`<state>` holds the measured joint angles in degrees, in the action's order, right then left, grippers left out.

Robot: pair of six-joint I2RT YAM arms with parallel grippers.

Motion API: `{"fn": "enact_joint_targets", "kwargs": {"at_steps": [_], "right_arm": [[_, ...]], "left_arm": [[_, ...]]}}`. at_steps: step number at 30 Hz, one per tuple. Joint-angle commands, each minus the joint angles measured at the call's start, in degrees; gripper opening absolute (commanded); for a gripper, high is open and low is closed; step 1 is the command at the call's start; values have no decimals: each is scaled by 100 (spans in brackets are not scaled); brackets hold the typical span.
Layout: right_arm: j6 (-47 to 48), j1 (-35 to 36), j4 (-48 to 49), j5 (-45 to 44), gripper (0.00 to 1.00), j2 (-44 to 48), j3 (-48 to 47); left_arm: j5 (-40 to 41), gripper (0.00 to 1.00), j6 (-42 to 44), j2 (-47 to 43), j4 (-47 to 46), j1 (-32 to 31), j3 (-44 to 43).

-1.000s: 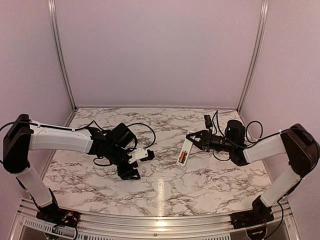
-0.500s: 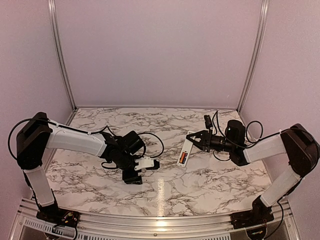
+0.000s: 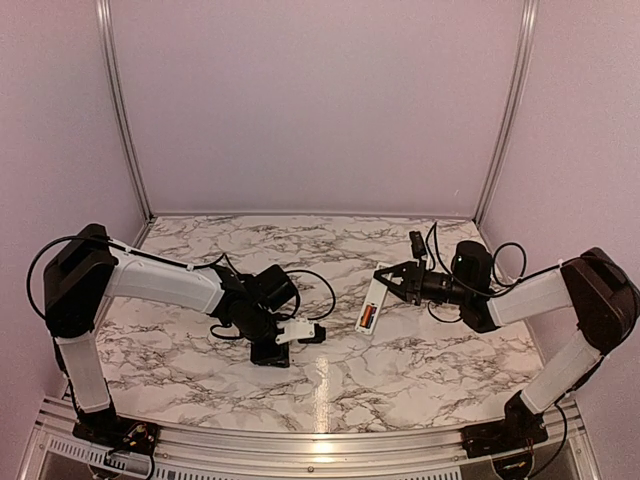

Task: Load the batteries into the remote control
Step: Pick up the battery cover from the center of the board.

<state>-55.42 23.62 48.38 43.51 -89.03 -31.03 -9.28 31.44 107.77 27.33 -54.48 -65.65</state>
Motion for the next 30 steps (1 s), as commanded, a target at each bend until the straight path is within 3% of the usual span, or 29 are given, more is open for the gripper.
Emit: {"fn": "enact_joint_targets", "kwargs": {"at_steps": [1, 8, 15, 19, 21, 30], "right_arm": [[39, -59, 156, 78, 0, -52, 0], [47, -59, 145, 74, 0, -44, 18], [25, -57, 179, 31, 0, -51, 62], [31, -63, 189, 22, 0, -52, 70], [27, -59, 183, 19, 0, -46, 70], [98, -59, 75, 8, 0, -36, 28]], "left_arm": [[133, 36, -35, 183, 395, -63, -89], [23, 21, -240, 178, 652, -86, -191], [103, 21, -447, -161, 509, -107, -218], [209, 38, -527, -332, 443, -107, -191], [301, 42, -592, -365, 402, -107, -208], [414, 44, -601, 134, 820, -236, -683]]}}
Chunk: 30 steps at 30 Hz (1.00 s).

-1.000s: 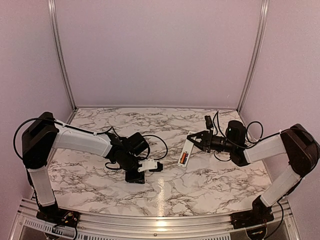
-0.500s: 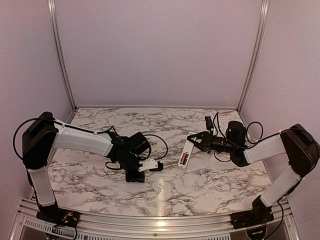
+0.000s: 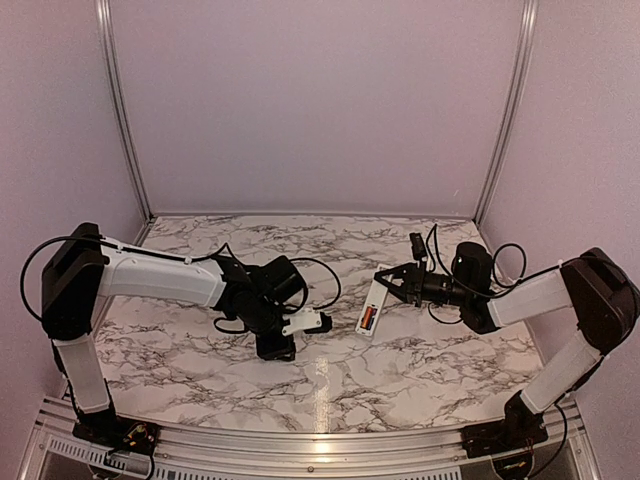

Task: Load the batteries into the remote control
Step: Pick up the battery cover from the center of the board.

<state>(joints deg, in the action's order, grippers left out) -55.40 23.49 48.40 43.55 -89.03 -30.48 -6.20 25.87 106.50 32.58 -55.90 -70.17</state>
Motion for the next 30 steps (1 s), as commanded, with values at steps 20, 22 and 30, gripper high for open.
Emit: {"fn": "enact_joint_targets", "kwargs": {"at_steps": [20, 22, 30], "right_arm": [[210, -55, -90, 18, 0, -29, -61], [211, -55, -85, 29, 0, -52, -78], [182, -55, -39, -50, 0, -88, -65]], "left_arm": [[402, 26, -185, 1131, 1197, -272, -653], [375, 23, -202, 1125, 1232, -272, -669], [481, 18, -401, 694, 986, -255, -794]]}}
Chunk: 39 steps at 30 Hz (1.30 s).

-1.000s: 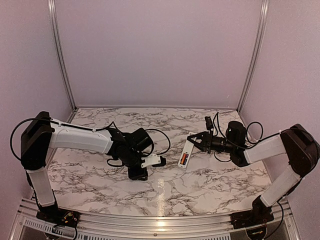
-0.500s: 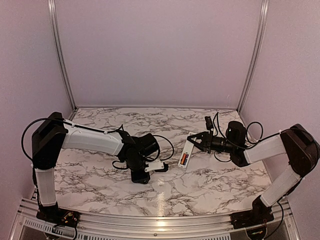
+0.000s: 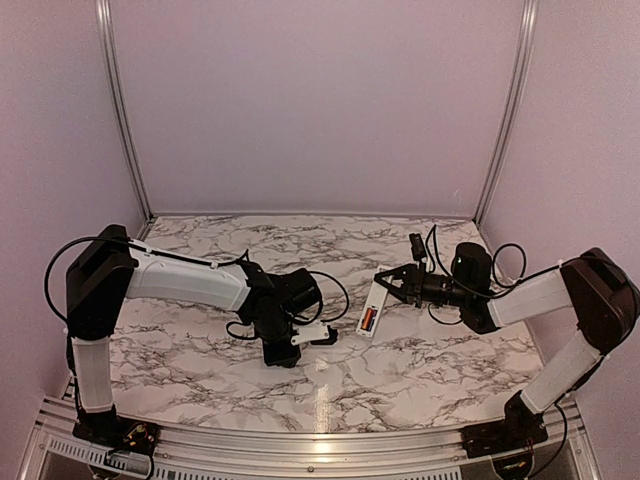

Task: Load the batteries into the remote control
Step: Pick up the battery cover from the center of the board, then load the battery cover onto the remote control without the battery cover.

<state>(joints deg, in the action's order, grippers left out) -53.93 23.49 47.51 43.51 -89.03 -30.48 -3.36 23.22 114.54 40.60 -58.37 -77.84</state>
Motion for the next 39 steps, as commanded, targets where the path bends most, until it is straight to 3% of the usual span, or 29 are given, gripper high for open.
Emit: {"fn": "enact_joint_targets", "kwargs": {"at_steps": [1, 10, 22, 39], "right_arm": [[21, -55, 73, -75, 0, -102, -56], [-392, -55, 436, -559, 0, -264, 112], [-836, 142, 619, -1201, 0, -242, 192], [-879, 539, 754, -1607, 0, -314, 25]], "left_arm": [[211, 18, -174, -173, 143, -3, -50], [211, 17, -956, -632, -195, 1, -306], [-55, 12, -3068, -686, -1094, -130, -1018], [-363, 11, -3949, 121, -518, -245, -2014]]}}
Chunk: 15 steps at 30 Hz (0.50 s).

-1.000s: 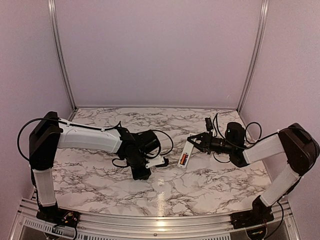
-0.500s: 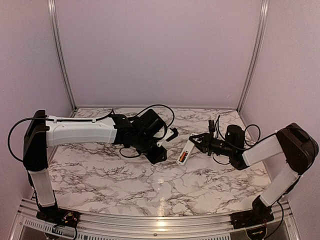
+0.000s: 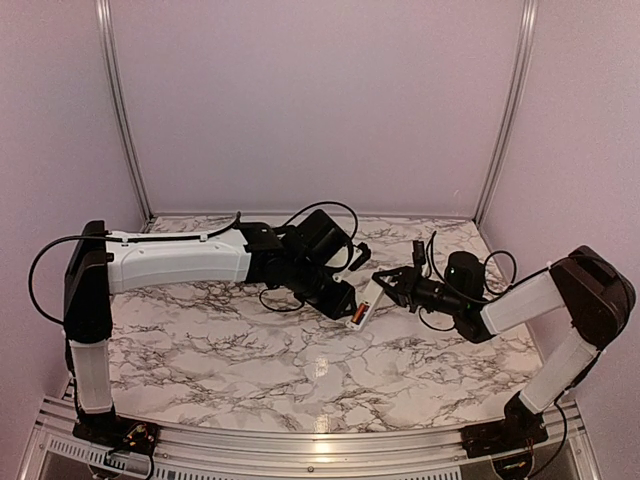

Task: Load the batteries into the remote control
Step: Load the battery cover onto the remote control without the battery cover.

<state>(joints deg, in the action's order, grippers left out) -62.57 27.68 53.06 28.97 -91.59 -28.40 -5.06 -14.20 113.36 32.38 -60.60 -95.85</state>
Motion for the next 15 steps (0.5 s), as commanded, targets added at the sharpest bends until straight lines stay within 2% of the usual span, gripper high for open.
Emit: {"fn": "enact_joint_targets", "kwargs": {"at_steps": [1, 15], "right_arm": [[-2, 135, 184, -170, 0, -50, -191], [176, 314, 35, -365, 0, -26, -300]], "left_arm": [[-221, 11, -219, 273, 349, -22, -260], [-116, 10, -158, 661, 896, -31, -651]]}}
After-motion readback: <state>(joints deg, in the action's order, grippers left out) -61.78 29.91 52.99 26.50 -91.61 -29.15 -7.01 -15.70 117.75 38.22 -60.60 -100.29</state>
